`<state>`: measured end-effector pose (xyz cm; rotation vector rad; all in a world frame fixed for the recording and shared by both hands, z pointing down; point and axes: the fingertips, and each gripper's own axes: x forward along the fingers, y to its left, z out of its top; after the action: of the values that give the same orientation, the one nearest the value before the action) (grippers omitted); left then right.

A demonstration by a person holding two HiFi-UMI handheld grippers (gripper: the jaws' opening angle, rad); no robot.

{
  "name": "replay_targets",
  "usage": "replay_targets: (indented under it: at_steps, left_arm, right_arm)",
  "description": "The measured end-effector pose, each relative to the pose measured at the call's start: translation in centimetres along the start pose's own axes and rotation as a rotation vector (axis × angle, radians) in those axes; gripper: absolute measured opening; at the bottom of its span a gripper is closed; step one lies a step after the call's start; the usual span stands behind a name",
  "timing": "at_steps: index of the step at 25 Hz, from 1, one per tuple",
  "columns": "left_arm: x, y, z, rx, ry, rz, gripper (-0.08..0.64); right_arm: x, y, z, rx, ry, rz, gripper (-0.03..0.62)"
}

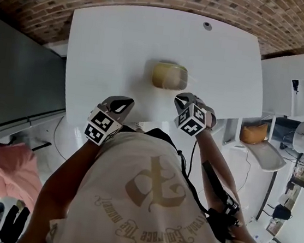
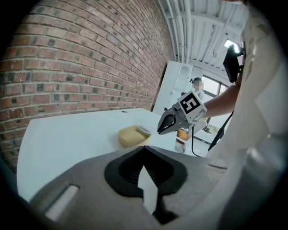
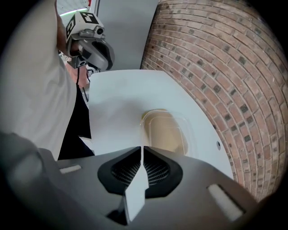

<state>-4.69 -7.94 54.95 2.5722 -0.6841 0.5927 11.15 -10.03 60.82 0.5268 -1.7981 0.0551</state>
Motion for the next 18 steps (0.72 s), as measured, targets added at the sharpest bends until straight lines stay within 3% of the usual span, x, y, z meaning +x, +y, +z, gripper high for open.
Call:
replay_targets:
  at_steps: [18]
  left_arm:
    - [1.4,-2.7,-0.7,0.072,0.043,-0.131,0.002]
  right_arm:
    - [-2.9,2.9,-3.8,0.182,0.023,-0.069,0.028]
